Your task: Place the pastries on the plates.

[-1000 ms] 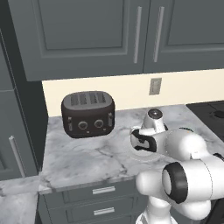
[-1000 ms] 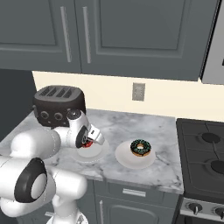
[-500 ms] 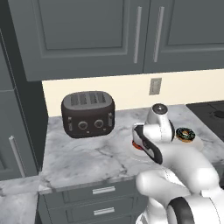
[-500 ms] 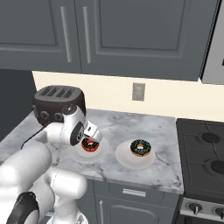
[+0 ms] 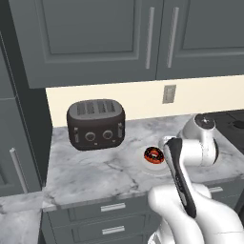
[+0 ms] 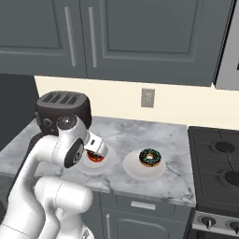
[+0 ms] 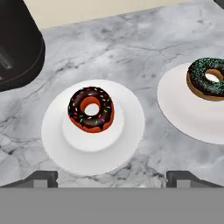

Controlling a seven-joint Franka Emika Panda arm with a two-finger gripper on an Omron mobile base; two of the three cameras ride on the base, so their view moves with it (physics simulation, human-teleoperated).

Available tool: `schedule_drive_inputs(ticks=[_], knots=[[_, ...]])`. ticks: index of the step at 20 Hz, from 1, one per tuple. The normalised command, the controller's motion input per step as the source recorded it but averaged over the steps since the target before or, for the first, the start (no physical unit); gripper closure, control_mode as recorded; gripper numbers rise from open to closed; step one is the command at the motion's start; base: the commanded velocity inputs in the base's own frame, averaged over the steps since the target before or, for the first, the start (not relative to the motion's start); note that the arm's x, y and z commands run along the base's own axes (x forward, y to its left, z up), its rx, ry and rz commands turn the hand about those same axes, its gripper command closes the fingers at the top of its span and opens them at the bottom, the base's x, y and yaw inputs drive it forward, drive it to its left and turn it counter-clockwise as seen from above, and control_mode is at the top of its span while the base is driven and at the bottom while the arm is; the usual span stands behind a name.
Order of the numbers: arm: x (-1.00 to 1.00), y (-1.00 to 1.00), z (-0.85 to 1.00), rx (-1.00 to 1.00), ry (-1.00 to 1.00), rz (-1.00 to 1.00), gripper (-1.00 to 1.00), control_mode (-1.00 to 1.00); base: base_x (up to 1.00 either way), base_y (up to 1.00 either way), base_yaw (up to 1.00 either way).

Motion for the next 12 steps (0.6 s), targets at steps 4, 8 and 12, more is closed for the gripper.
schedule_drive_inputs(ticks=[4,8,12], knots=[[-0.36,0.06,-0.01,-0.09,-0.14,0.04,-1.0,-1.0,0.0,0.0,0.0],[-1.0,0.59,0.0,-0.31,-0.5,0.06,-1.0,-1.0,0.0,0.0,0.0],[-1.0,0.61,-0.04,-0.39,-0.6,0.02,-1.0,-1.0,0.0,0.0,0.0]])
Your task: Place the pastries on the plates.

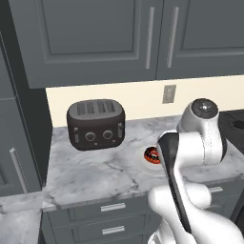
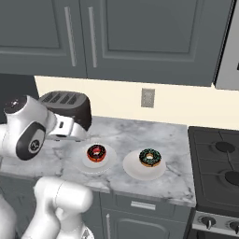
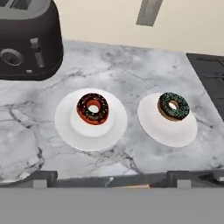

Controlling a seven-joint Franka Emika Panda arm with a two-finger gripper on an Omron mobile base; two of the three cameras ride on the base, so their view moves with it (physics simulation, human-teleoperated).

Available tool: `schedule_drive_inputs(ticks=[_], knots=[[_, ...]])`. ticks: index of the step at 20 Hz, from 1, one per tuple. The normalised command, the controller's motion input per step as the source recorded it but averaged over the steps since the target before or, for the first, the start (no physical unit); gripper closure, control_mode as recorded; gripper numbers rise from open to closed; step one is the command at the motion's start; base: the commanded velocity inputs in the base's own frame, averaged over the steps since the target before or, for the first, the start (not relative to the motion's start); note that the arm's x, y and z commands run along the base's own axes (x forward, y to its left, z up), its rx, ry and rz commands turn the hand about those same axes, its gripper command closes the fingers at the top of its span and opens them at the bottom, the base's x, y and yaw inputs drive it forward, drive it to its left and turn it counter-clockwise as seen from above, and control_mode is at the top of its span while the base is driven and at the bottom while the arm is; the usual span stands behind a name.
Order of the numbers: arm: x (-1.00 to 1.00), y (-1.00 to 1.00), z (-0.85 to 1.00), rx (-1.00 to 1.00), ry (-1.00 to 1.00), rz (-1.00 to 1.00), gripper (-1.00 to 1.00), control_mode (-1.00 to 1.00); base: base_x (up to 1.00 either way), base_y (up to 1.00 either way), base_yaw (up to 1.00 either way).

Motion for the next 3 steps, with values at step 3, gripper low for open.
schedule_drive_inputs(ticks=[3], knots=[[-1.0,0.51,-0.22,-0.34,-0.99,0.0,-1.0,-1.0,0.0,0.0,0.0]])
